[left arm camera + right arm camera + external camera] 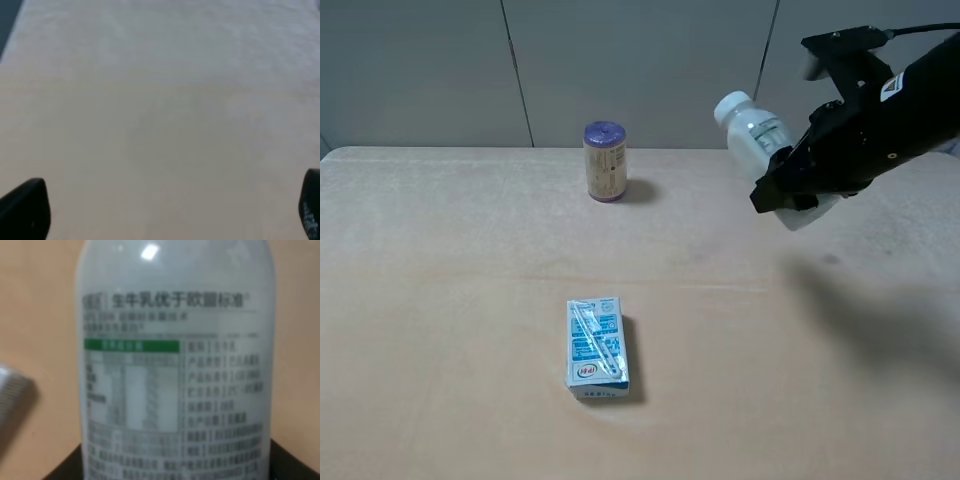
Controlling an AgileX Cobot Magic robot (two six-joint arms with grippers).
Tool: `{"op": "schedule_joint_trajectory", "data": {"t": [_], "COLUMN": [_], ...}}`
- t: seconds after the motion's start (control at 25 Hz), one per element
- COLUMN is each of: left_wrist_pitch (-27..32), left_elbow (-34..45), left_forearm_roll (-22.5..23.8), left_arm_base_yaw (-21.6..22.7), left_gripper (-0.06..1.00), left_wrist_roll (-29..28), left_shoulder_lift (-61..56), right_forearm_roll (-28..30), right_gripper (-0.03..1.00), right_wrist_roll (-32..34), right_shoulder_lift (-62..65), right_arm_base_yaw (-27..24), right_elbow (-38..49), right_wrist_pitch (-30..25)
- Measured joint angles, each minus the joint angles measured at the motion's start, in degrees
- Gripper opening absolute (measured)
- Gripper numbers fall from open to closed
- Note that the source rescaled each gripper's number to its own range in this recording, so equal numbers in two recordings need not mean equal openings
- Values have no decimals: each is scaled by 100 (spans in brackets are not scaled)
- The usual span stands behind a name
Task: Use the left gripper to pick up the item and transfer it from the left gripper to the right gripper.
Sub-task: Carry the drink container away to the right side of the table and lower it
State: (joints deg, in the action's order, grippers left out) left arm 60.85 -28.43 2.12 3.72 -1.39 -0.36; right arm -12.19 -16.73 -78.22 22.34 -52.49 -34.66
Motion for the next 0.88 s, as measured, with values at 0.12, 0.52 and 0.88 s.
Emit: {"op": "schedule_joint_trajectory", "data": {"t": [0.12, 0.52, 0.88], "left_wrist_pitch": [0, 0, 0], "left_elbow": [0, 0, 0], "left_forearm_roll": [0, 0, 0], "left_arm_base_yaw": [380, 582, 582], "left_gripper": [100, 100, 100], "left_wrist_roll": [0, 0, 0], "left_shoulder_lift": [0, 0, 0], "right_forearm_roll": [127, 148, 203], "right_gripper": [1, 1, 0], "right_wrist_roll": [209, 279, 279], "right_shoulder_lift": [-400, -1556, -2366], "right_arm_base_yaw": [-291, -1607, -2157], "right_elbow": [-385, -702, -706], "right_wrist_pitch": [-146, -50, 133]}}
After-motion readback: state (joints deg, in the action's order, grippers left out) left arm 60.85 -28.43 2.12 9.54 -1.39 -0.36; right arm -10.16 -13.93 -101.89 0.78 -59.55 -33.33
